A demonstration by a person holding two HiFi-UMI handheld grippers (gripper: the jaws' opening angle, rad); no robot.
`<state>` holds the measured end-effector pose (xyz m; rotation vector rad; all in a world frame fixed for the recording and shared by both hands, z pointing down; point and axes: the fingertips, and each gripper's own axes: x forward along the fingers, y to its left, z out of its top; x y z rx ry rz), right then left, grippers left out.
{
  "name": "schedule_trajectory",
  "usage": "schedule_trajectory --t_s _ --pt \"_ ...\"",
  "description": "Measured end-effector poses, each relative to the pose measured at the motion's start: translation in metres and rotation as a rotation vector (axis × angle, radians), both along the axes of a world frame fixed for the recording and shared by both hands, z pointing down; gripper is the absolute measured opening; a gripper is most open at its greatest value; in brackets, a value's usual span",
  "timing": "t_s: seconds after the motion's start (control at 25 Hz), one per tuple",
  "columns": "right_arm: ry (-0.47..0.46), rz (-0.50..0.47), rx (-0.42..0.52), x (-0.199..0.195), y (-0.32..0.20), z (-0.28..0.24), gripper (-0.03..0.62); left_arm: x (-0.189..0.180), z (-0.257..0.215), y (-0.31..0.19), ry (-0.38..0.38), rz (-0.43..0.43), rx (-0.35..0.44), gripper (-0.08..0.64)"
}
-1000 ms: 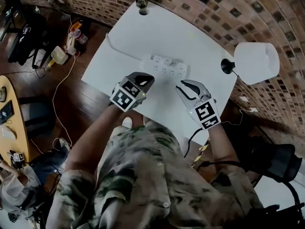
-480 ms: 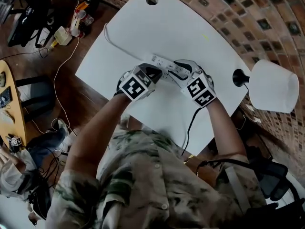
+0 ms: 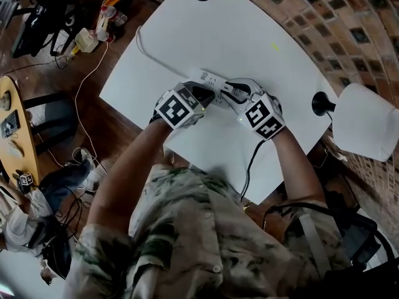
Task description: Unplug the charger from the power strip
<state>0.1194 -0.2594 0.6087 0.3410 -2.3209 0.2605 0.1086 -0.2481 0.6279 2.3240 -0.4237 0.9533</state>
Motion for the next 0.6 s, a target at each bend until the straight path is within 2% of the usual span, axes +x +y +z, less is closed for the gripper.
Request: schedule_trajectory --t_s 0.12,0.32,0.52,0.6 --pt "0.003 -0.017 0.006 -0.002 0.002 -0.001 0.106 -0.001 0.000 0.001 -0.004 0.003 -0.007 -0.002" --pt "-0.081 0.031 0.065 -0.001 -0.016 -0.042 0.104 0.000 0.001 -0.001 -0.001 0.001 -0.025 -0.002" --pt "-0.148 0.155 0.096 0.025 -0.027 -0.082 0.106 0.000 0.003 0.003 -0.003 0.001 -0.029 0.002" --pt "-0.137 0.199 0.111 0.037 -0.021 -0.088 0.106 0.000 -0.007 0.006 0.038 -0.020 -0.019 0.002"
